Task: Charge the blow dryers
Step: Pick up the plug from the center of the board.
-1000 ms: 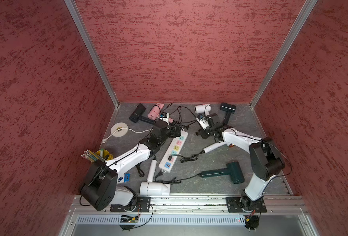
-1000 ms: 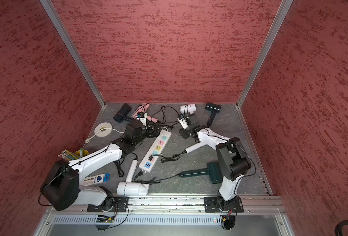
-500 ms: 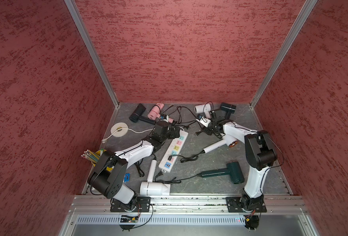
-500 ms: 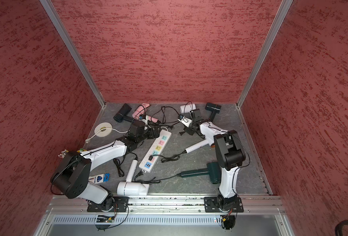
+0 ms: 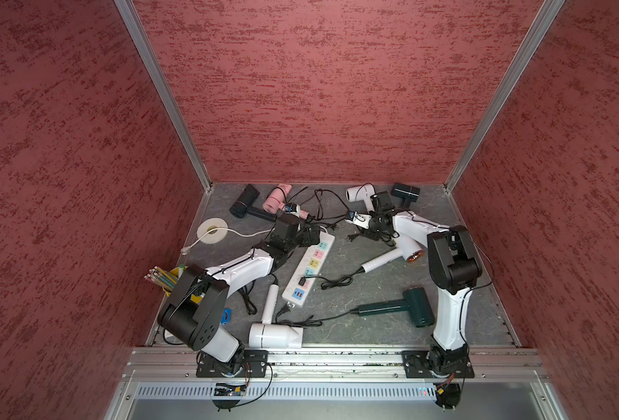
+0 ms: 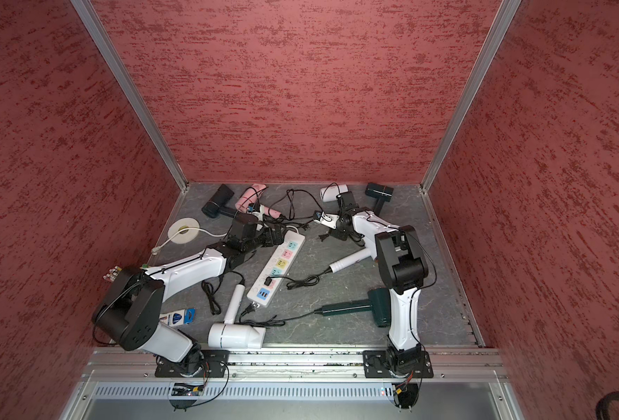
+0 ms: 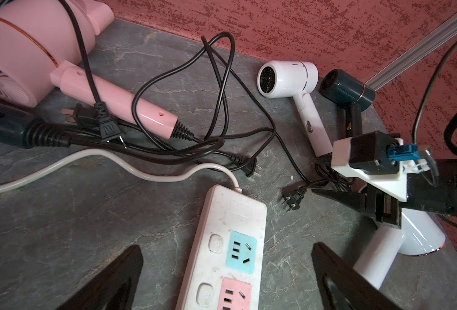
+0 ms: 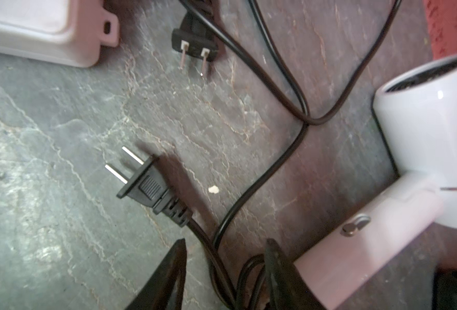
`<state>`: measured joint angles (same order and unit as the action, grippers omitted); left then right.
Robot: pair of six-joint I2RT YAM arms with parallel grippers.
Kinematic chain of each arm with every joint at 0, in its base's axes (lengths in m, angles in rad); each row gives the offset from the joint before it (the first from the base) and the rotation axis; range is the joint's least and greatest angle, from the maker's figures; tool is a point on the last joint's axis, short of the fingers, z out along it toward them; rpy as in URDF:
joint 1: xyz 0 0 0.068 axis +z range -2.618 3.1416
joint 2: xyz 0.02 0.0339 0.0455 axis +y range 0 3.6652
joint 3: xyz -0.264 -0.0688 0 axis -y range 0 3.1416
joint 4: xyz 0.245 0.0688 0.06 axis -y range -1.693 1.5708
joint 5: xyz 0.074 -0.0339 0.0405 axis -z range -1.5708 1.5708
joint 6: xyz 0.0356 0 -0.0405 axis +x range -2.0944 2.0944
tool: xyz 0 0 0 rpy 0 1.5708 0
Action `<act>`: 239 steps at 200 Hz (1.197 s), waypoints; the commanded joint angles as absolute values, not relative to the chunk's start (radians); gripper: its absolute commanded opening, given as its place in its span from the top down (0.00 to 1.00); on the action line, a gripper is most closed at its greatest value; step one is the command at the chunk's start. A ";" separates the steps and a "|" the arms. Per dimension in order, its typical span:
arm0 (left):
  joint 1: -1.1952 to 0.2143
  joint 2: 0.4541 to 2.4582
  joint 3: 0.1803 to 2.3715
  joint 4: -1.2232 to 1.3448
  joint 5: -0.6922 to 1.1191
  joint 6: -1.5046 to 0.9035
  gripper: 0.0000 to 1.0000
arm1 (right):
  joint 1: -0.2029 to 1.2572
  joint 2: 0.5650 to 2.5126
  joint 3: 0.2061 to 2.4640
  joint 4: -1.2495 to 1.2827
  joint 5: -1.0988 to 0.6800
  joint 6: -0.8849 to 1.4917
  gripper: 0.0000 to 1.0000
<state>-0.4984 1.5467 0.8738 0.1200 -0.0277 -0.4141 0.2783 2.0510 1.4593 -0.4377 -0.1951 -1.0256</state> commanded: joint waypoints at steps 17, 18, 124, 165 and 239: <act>-0.494 1.539 0.897 0.117 -0.014 -0.418 0.00 | 0.273 2.114 1.538 -0.530 -0.265 -1.157 0.58; -0.495 1.540 0.898 0.117 -0.014 -0.417 0.00 | 0.272 2.116 1.540 -0.533 -0.267 -1.158 0.58; -0.495 1.534 0.900 0.114 -0.009 -0.417 0.00 | 0.282 2.201 1.692 -0.726 -0.338 -1.229 0.59; -0.495 1.529 0.897 0.114 -0.008 -0.417 0.00 | 0.282 2.140 1.642 -0.694 -0.365 -1.216 0.56; -0.495 1.525 0.899 0.111 -0.009 -0.413 0.00 | 0.280 2.130 1.640 -0.701 -0.413 -1.236 0.52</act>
<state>-0.4984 1.5448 0.8780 0.1192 -0.0189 -0.4137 0.2787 2.1784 1.6566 -0.6849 -0.3653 -1.2240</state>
